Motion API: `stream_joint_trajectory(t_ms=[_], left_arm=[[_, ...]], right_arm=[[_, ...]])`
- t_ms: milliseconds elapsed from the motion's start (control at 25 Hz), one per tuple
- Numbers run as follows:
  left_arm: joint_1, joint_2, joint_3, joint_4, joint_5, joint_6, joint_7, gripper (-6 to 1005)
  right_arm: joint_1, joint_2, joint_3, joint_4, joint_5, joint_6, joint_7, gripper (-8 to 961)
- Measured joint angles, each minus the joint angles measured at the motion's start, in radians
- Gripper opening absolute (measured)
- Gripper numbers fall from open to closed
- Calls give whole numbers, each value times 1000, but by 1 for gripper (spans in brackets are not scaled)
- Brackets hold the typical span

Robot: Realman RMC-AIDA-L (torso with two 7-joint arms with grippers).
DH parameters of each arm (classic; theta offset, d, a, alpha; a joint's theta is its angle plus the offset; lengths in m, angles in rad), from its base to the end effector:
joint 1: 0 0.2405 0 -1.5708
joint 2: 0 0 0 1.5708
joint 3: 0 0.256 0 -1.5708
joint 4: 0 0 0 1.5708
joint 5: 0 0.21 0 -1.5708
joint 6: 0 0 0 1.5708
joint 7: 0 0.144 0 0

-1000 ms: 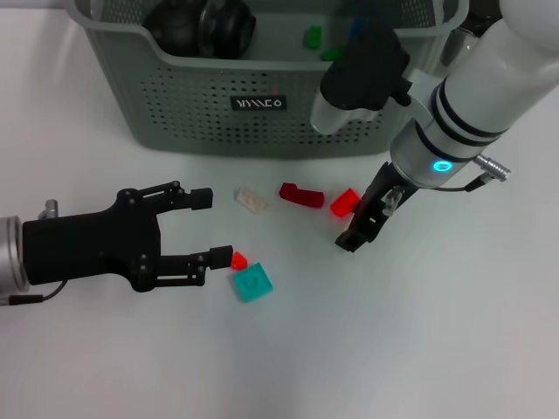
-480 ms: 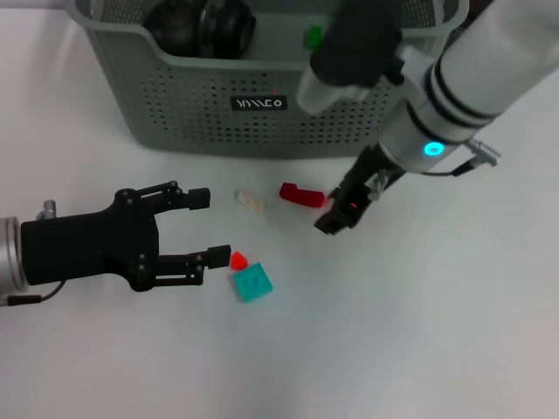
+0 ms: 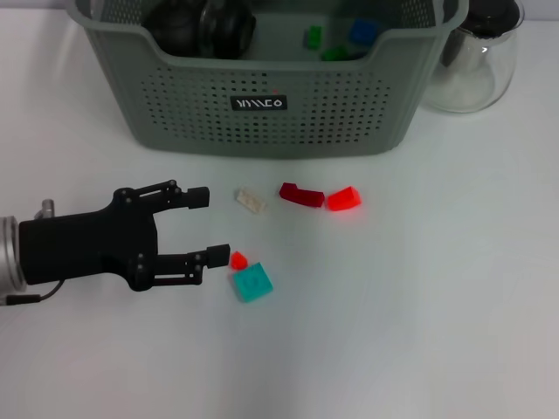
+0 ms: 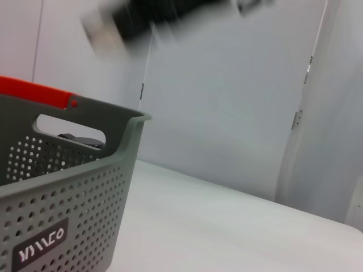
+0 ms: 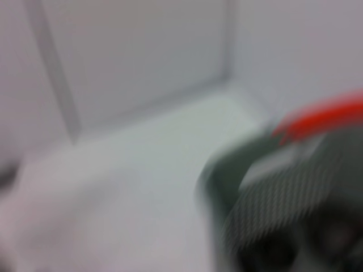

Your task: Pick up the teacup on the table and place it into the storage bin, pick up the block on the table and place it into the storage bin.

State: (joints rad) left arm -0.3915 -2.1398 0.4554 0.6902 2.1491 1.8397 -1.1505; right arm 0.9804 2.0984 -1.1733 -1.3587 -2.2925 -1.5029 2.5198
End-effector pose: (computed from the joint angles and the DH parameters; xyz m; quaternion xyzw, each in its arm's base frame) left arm -0.2890 0.2564 0.0006 -0.9339 -0.1741 -0.2941 0.1052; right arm -0.0006 0.3968 0.0209 -0.9713 0.1812 0.0623 0.1410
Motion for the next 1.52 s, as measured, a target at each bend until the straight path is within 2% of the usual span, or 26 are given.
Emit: stream_joint_trajectory(t_ms=[80, 160, 400, 640, 1240, 1400, 1520], left_arm=[[0, 0, 0, 0, 0, 2, 0, 843], [1, 0, 0, 0, -1, 5, 0, 843], [2, 0, 0, 0, -1, 6, 0, 843], [-4, 0, 0, -2, -1, 6, 0, 843], [-8, 2, 1, -6, 0, -2, 0, 843], [-8, 2, 0, -6, 0, 1, 0, 843], [-5, 1, 0, -4, 0, 5, 0, 843]], right_arm=[[28, -2, 76, 10, -12, 45, 3, 431], [50, -7, 109, 46, -54, 106, 6, 431], [126, -25, 106, 275, -228, 242, 10, 432], [155, -24, 95, 416, -341, 288, 1, 432], [144, -13, 60, 416, -329, 278, 0, 683], [117, -9, 63, 328, -241, 231, -39, 731], [58, -8, 65, 208, -132, 160, -89, 732]])
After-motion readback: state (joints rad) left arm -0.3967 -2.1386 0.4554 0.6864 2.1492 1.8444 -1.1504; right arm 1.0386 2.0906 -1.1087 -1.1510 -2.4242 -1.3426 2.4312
